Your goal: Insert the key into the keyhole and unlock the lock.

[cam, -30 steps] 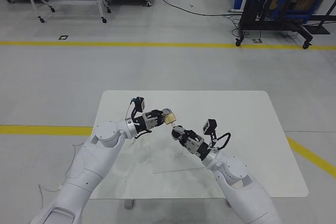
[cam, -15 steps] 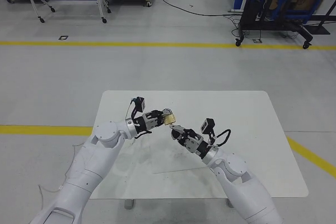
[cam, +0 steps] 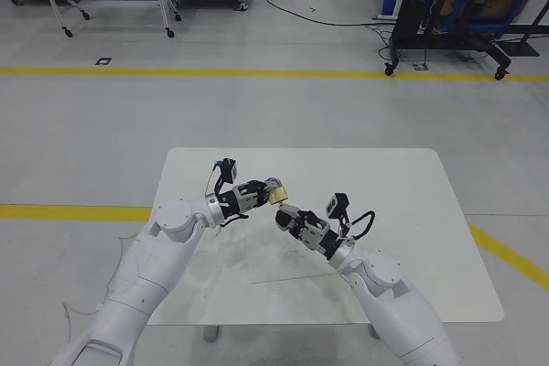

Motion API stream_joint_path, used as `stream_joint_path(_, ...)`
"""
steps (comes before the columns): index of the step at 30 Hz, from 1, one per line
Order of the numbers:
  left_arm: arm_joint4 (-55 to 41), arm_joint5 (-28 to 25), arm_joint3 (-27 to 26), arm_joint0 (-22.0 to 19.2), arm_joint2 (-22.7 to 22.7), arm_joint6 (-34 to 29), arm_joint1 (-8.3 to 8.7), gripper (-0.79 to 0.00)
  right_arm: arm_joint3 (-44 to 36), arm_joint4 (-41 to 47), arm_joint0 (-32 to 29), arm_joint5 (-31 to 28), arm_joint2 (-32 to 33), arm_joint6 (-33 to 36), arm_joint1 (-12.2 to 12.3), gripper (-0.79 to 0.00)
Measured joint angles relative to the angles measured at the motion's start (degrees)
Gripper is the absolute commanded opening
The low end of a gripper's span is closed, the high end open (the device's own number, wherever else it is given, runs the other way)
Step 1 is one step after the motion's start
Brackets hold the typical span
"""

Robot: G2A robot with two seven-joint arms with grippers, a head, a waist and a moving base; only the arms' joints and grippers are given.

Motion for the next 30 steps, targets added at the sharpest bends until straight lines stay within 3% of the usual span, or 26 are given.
stream_joint_path(10,0.42,-0.4,-0.36,0.18,-0.15,-0.03,-0.03,-0.785,-0.25,0.97,-0.07,-0.2,0.41,0.15,0.03,-0.634)
stream_joint_path(12,0.93,-0.78,-0.52,0.24,-0.1,0.1,-0.03,-0.785,-0.01,1.65,0.33,0.19,0.33,0.5,-0.02,-0.677)
stream_joint_path(14,1.22,-0.99,-0.72,0.37,-0.03,0.07,-0.03,-0.785,0.54,2.78,0.93,0.82,0.25,1.24,-0.08,-0.785)
stream_joint_path(17,1.29,-1.58,-1.02,0.52,-0.07,-0.29,-0.02,-0.785,1.91,5.17,1.98,1.95,0.3,3.28,-0.15,-0.785)
stream_joint_path(30,2.75,-9.04,-3.04,1.43,-0.27,-4.06,0.2,-0.785,12.46,19.65,6.75,6.93,2.76,29.34,0.4,-0.785)
